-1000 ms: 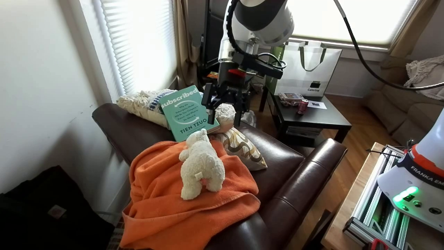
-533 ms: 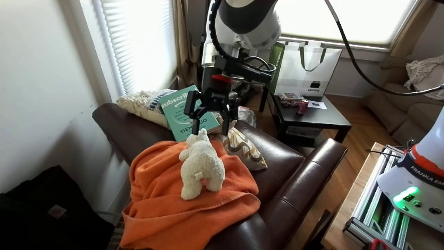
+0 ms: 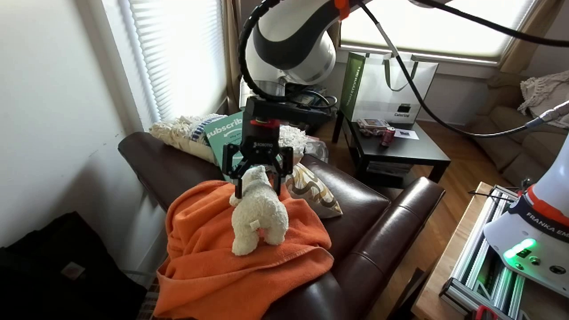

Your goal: Pick up the white stuffed toy and put it on the right arm rest of the couch

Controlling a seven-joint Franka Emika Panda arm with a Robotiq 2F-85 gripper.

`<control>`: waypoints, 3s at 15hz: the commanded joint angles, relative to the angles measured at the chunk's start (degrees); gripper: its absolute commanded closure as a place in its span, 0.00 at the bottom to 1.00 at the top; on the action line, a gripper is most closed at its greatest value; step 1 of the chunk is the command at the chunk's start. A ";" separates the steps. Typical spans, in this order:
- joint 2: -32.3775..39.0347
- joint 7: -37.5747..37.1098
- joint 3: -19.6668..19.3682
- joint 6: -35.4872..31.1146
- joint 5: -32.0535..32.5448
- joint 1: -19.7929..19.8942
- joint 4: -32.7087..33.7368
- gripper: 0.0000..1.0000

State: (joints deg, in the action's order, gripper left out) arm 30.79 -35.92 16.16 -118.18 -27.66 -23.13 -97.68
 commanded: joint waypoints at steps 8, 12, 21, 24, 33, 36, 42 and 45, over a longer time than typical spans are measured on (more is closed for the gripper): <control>4.22 -10.56 -1.58 9.28 3.33 -2.10 8.21 0.96; -2.98 -17.94 -2.84 4.09 4.32 -2.93 0.61 0.97; -22.60 -29.61 0.28 -23.89 -5.09 -0.34 -25.33 0.98; -20.54 -28.87 0.74 -26.31 -4.68 0.25 -23.71 0.90; -35.03 -34.91 -0.52 -29.52 -8.93 3.37 -41.41 0.98; -42.84 -36.75 -1.66 -32.09 -12.33 5.94 -50.14 0.98; -49.59 -36.41 -3.78 -32.32 -13.93 10.65 -56.81 0.98; -51.54 -36.05 -3.87 -32.31 -13.81 11.37 -58.19 0.90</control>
State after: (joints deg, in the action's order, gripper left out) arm -20.62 -71.98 11.87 -150.75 -41.41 -12.24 -155.93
